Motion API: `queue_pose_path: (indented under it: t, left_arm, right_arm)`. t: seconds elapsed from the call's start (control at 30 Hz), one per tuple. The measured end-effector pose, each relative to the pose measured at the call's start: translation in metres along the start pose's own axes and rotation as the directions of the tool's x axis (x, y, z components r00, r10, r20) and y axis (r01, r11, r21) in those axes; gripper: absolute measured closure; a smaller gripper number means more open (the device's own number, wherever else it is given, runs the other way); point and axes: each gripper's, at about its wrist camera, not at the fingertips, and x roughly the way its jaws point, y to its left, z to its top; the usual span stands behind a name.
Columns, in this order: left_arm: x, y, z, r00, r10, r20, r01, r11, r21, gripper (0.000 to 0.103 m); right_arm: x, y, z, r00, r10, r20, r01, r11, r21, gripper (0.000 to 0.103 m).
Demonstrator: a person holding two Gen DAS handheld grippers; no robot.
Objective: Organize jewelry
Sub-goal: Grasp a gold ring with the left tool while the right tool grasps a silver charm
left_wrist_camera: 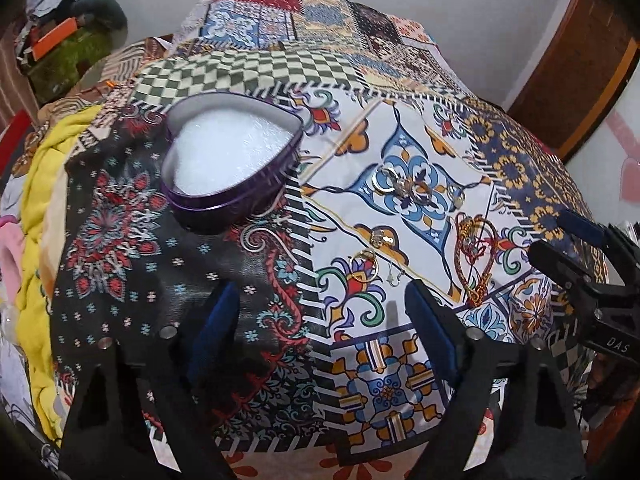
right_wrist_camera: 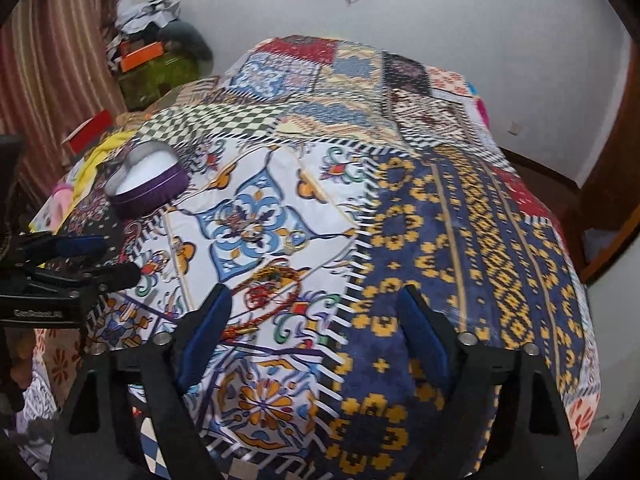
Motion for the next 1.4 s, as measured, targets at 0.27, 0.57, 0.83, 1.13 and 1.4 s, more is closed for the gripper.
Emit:
queue_pose_path:
  t: [0.27, 0.57, 0.83, 1.13, 1.4]
  left_arm:
    - [0.011, -0.008, 0.003, 1.0, -0.021, -0.013, 0.022, 0.998, 0.061, 0.047]
    - [0.023, -0.018, 0.008, 1.0, -0.03, 0.001, 0.029, 0.989, 0.142, 0.067]
    - [0.027, -0.014, 0.011, 0.998, -0.069, 0.009, 0.067, 0.988, 0.14, 0.087]
    - [0.013, 0.003, 0.008, 0.997, -0.064, 0.048, 0.06, 0.994, 0.092, 0.088]
    - [-0.009, 0.023, 0.008, 0.993, -0.048, 0.111, 0.042, 0.998, 0.05, 0.089]
  right_arm:
    - [0.02, 0.008, 0.014, 0.992, 0.112, -0.064, -0.112, 0.994, -0.004, 0.047]
    - [0.035, 0.03, 0.023, 0.978, 0.178, -0.112, -0.184, 0.981, -0.054, 0.056]
    - [0.046, 0.042, 0.025, 0.962, 0.218, -0.167, -0.232, 0.97, -0.068, 0.063]
    - [0.059, 0.066, 0.034, 0.952, 0.223, -0.208, -0.251, 0.961, -0.116, 0.067]
    - [0.077, 0.085, 0.038, 0.938, 0.235, -0.254, -0.272, 0.954, -0.124, 0.08]
